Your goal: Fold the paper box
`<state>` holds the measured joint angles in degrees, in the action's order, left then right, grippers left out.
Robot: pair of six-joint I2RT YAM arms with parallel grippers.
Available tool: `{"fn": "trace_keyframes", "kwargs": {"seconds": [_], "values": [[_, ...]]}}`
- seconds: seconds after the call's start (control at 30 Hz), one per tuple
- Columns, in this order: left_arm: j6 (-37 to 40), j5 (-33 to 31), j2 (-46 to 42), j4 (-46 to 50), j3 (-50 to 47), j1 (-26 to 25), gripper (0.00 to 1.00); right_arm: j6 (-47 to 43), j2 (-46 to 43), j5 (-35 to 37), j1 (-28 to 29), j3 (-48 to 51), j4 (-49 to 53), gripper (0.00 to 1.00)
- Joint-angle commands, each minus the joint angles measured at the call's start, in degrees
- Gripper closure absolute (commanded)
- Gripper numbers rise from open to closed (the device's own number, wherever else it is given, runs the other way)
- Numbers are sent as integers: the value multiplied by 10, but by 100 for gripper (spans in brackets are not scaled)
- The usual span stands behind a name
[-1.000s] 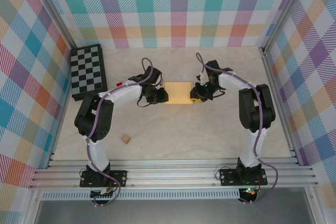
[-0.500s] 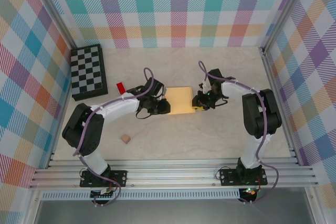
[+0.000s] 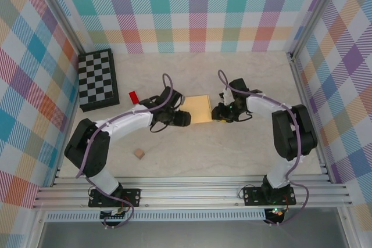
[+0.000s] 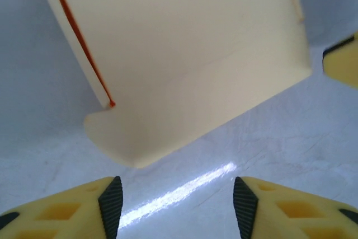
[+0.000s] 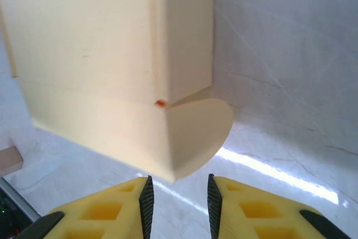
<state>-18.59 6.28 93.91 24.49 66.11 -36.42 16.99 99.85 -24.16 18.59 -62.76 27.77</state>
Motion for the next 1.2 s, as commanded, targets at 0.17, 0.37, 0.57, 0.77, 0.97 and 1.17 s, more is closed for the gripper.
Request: {"fn": "trace_keyframes", "kwargs": {"seconds": [0.17,0.37,0.57,0.77,0.97,1.17], "values": [[132,-1,116,65,212,68,38,-11,-80,27,3,16,-16,63],[199,51,270,117,360,84,39,4,-49,32,5,8,-21,61],[200,60,328,139,413,92,39,23,-14,20,15,17,-52,60],[174,77,318,120,365,92,41,16,19,15,19,18,-86,59],[128,64,283,99,288,92,42,30,37,-10,22,23,-115,60],[105,76,265,74,236,91,42,44,41,-36,24,24,-139,62]]}}
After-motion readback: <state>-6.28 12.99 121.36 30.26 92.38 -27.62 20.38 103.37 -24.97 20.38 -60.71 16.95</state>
